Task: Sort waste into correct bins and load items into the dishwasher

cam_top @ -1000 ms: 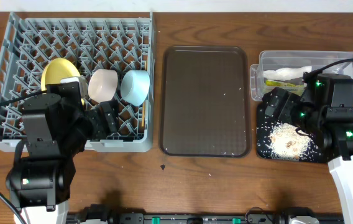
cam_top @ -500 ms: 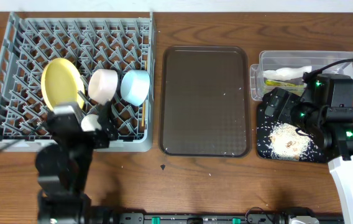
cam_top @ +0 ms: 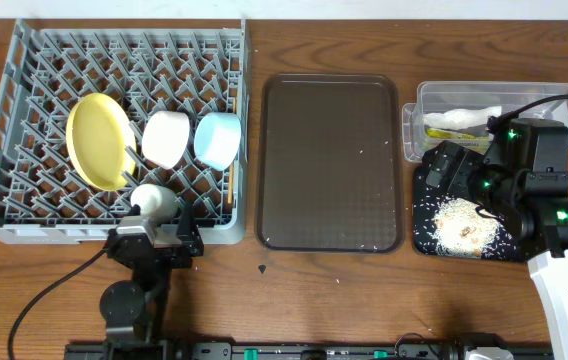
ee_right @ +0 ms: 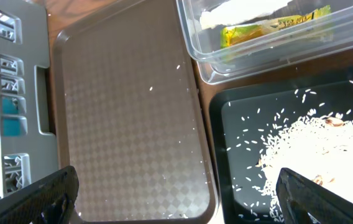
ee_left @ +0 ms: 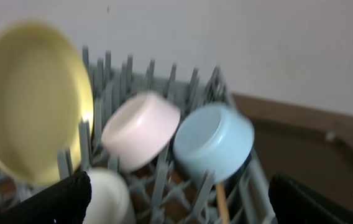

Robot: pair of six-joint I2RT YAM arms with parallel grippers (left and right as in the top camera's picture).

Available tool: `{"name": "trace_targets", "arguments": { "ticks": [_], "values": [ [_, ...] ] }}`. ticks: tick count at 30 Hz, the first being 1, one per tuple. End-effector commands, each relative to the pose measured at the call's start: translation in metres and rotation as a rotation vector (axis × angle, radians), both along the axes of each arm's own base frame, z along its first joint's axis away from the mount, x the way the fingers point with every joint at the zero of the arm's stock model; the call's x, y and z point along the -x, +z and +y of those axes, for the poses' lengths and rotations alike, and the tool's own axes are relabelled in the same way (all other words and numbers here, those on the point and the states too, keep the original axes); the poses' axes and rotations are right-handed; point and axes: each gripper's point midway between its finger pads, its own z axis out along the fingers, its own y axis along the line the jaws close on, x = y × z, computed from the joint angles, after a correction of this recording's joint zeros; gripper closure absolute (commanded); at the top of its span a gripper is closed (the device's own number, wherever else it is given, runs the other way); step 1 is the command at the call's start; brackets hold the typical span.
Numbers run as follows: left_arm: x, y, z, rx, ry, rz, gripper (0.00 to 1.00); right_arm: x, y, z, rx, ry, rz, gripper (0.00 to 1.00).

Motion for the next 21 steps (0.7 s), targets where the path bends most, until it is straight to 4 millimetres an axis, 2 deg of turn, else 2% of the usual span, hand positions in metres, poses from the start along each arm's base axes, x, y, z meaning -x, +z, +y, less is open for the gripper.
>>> {"name": "trace_targets", "arguments": {
  "ticks": [1, 2, 3, 21],
  "values": [
    [-0.0058, -0.0239, -0.001, -0.009, -0.005, 0.002, 0.08, 0.0, 0.0031, -0.0016, -0.005, -0.014, -0.006, 0.01],
    [-0.0049, -0.0287, -0.0012, -0.008, -0.006, 0.026, 0.08, -0.0001, 0.0032, -0.0016, -0.005, -0.014, -0.006, 0.01],
    [-0.0048, -0.0294, -0.0013, -0.008, -0.007, 0.028, 0.0, -0.0001, 0.0032, -0.0016, -0.005, -0.014, -0.006, 0.01],
    [-0.005, -0.0295, -0.0012, -0.008, -0.006, 0.029, 0.01, -0.0001, 0.0032, -0.0015, -0.005, -0.014, -0.006, 0.01]
  ]
}}
